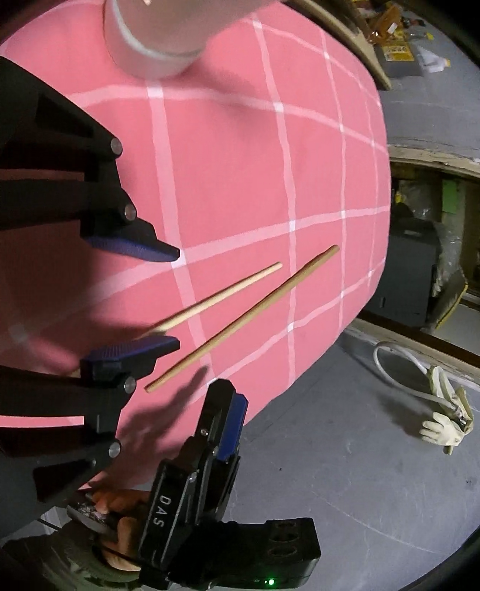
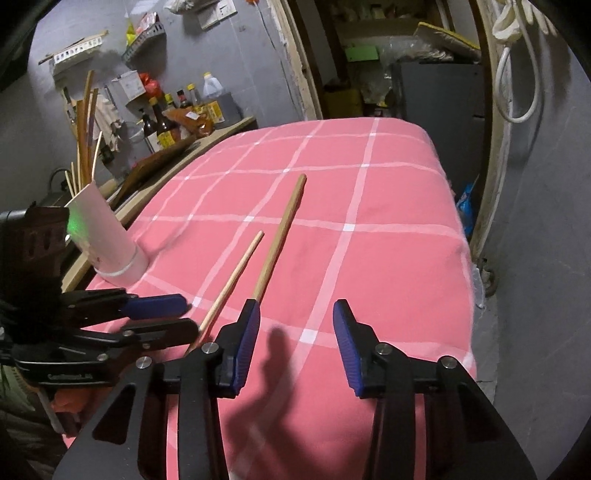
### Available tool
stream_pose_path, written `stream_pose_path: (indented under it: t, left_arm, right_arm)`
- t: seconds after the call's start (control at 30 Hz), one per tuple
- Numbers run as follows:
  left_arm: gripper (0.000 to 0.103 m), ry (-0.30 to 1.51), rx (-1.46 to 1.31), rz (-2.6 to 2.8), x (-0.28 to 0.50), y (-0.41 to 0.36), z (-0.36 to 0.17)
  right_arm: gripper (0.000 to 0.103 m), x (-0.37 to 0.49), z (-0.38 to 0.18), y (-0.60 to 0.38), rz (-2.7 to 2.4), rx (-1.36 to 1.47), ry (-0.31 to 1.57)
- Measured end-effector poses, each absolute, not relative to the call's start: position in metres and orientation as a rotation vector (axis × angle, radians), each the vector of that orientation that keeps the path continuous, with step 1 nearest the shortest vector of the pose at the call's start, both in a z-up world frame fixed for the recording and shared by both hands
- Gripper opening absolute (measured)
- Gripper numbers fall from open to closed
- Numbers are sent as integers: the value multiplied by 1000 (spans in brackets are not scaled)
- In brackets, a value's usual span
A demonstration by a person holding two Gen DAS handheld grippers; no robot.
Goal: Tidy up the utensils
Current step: 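Move the right gripper over a chopstick while the left gripper approaches the other, then close the right gripper on a chopstick while the left gripper grasps the other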
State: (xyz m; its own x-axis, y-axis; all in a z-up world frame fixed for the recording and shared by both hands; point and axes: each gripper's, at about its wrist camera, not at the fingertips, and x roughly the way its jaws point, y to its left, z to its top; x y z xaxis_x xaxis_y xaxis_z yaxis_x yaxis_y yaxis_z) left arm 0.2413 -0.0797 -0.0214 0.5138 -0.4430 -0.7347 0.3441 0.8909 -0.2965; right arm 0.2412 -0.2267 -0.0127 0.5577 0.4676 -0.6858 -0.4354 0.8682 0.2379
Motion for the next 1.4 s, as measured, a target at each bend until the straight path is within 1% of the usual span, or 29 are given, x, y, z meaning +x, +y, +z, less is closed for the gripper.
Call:
stream_pose_path:
  t: [0.07,0.13,0.17,0.2,0.23,0.37,0.5,0.77,1.03,1.1,1.13,1.17,1.27,1.4]
  left_arm:
    - [28,928,-119,-471,246,-83,-22]
    - [16,933,-113,-463,251,-86,-22]
    - [13,938,-104,-454,253,-87,-22]
    - [8,941,-100,-445,255,-89,-23]
    - [7,943,-98,-436,256,-90,-23]
    - [5,950,-117,-401,257,-81,-23]
    - [3,958,-138,-355,259,-68,-23]
    - [3,960,-132,-266,251,-58,-21]
    - [3,988,-105,-261,256,-66,-23]
    - [3,993,-100,-265,259,-66,-24]
    - [3,994,-94,-268,259,-66,-23]
    - [3,996,-95,-270,258,-66,-24]
    - [3,1000,-120,-285,258,-63,-24]
    - [3,972,-125,-302,248,-58,-17]
  right_arm:
    - [36,244,-13,-225,538,42,828]
    - [33,248,-13,-224,547,43,837]
    - [30,253,-14,-223,551,43,842]
    - [29,255,-15,-222,556,46,850]
    - [27,259,-16,-221,562,49,860]
    - [24,268,-18,-214,586,65,892]
    - [24,274,-20,-204,615,72,919]
    - [24,290,-21,-180,567,12,976]
    - [23,304,-22,-166,501,-48,1037]
    - [16,303,-22,-164,474,-70,1043]
    - [10,304,-22,-165,458,-67,1049]
    - [7,304,-22,-168,449,-49,1057]
    - [5,304,-22,-176,437,39,1077]
    - [5,291,-22,-194,472,218,1057]
